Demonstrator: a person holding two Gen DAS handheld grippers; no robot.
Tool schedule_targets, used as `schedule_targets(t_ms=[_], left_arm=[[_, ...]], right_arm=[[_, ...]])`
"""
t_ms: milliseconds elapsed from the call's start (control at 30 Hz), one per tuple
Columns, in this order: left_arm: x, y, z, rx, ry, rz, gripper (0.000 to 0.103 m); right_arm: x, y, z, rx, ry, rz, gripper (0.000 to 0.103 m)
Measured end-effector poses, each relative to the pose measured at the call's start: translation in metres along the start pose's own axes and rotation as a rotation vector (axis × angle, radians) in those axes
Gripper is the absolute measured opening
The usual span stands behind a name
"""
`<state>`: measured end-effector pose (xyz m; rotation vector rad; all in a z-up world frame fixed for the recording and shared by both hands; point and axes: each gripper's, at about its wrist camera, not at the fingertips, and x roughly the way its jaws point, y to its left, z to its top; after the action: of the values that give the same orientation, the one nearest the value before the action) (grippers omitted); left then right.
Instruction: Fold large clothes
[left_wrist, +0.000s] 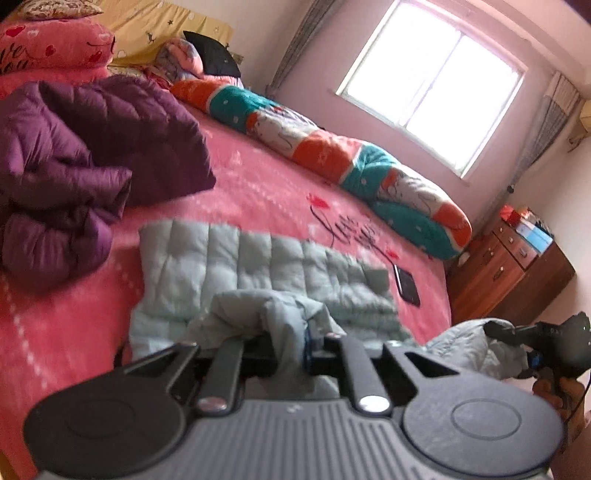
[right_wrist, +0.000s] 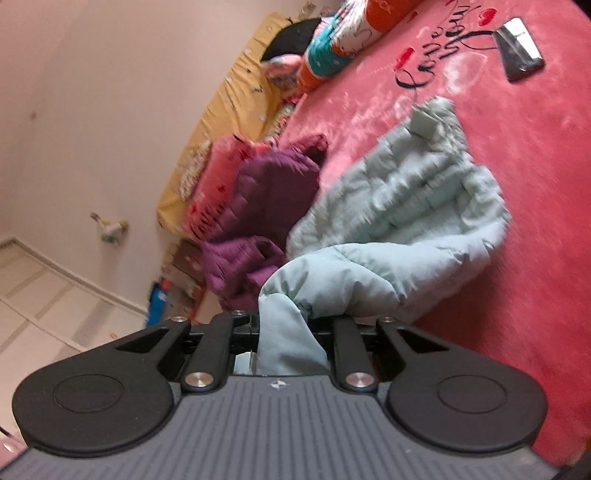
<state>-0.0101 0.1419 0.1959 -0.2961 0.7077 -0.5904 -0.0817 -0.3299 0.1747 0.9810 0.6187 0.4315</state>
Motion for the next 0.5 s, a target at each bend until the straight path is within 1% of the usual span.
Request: schedule_targets(t_ms=[233, 333, 500], left_arm=[[0.031, 0.015, 0.047, 0.002, -0.039, 0.02, 0.009], [0.051, 0.024, 0.063, -0.018, -0.041, 0.032, 0.009], [0.087, 0.041, 0.083, -0.039, -0.031, 0.054, 0.009]], right_arm=[[0.027, -0.008, 0.046, 0.044, -0.076, 0.01, 0.018], [0.041, -0.016, 0.063, 0.062, -0.099, 0.008, 0.018], [0.065, -0.032, 0.089, 0.081, -0.112, -0.025, 0.018]])
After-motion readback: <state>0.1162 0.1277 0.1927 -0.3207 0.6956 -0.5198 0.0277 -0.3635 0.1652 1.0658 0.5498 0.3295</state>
